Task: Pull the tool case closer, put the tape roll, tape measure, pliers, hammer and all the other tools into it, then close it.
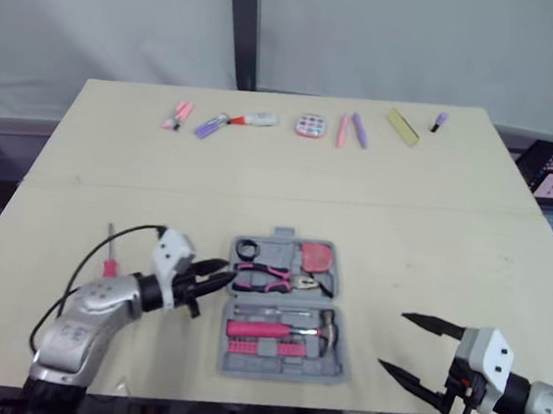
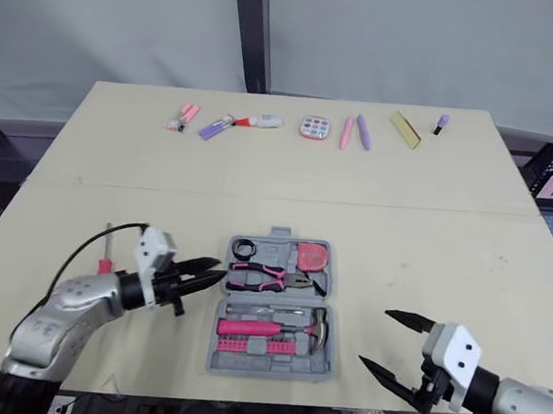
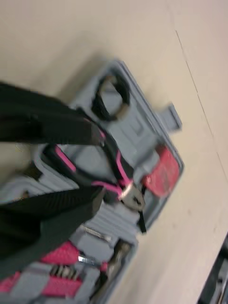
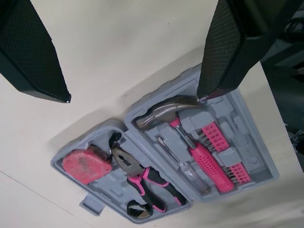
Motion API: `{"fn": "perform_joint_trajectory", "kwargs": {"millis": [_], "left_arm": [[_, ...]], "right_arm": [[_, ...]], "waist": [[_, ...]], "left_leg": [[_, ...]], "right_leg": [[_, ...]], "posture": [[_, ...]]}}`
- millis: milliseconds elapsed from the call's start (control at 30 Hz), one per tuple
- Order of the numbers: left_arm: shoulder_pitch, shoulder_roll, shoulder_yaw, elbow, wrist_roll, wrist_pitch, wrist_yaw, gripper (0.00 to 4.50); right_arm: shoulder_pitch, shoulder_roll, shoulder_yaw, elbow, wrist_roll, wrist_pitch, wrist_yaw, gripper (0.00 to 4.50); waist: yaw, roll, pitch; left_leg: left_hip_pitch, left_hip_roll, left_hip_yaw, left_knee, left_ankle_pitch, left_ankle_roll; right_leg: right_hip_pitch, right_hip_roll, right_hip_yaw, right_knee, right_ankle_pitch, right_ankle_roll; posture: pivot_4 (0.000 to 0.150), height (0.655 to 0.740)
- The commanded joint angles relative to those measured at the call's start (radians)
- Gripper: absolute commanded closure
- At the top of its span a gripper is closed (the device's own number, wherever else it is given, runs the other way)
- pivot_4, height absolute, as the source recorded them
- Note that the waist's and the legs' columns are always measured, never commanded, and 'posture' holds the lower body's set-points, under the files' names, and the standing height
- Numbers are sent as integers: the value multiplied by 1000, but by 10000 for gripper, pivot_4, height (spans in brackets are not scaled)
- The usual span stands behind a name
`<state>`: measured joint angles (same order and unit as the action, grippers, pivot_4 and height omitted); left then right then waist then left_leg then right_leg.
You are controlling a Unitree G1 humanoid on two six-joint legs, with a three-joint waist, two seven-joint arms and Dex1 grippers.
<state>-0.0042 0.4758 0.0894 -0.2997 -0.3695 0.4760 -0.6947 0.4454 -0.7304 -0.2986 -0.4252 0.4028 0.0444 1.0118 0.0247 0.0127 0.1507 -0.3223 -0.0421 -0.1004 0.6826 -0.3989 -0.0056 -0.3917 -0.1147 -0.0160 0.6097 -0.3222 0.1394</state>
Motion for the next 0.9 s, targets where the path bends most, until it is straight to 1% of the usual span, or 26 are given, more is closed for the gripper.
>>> {"fn": "perform_joint_trajectory", "kwargs": {"millis": [33,100,133,333,433,533,733,900], "left_arm": [[130,-4,108,-91,0,-54,59,10733],[212,-14,139,-127,-11,-62,76,965],[263,-27,156,-154,-24,-66,84,344],[538,-69,177,-284,-43,-125,71,344],[602,-92,198,-312,-56,-142,90,344],[614,-93,219,-301,-58,-162,94,344],[527,-53,249,-201,-67,-167,80,344],[500,-51,255,-169,-75,-171,78,344]], "right_arm": [[22,29,13,-32,-3,-4,-30,0],[40,44,21,-40,-10,-6,-41,0],[52,53,23,-45,-13,-9,-49,0],[108,99,39,-71,-35,-17,-87,0],[122,107,43,-74,-39,-19,-92,0],[126,108,42,-71,-38,-21,-94,0],[119,101,47,-60,-37,-20,-89,0],[111,92,39,-57,-29,-17,-80,0]], "waist": [[0,-1,1],[0,0,2],[0,0,3],[2,-2,7],[2,0,9],[1,0,10],[1,1,10],[-2,1,10]], "left_leg": [[0,0,0,0,0,0],[0,1,-1,-1,-1,-1],[0,1,-1,-2,-1,-1],[-2,1,0,0,-1,-1],[-2,2,0,-1,-1,-1],[-2,1,0,-1,-1,-1],[-2,2,0,-1,-1,-1],[-2,1,0,-1,-1,0]], "right_leg": [[0,0,1,-1,0,0],[0,0,3,-1,0,0],[-1,0,3,-1,0,0],[1,-1,6,-6,0,0],[2,-1,6,-7,0,0],[2,-1,7,-7,0,0],[1,1,6,-7,0,-1],[1,0,6,-7,0,-1]], "posture": [[1500,7400],[1500,7400],[1500,7400],[1500,7400],[1500,7400],[1500,7400],[1500,7400],[1500,7400]]}}
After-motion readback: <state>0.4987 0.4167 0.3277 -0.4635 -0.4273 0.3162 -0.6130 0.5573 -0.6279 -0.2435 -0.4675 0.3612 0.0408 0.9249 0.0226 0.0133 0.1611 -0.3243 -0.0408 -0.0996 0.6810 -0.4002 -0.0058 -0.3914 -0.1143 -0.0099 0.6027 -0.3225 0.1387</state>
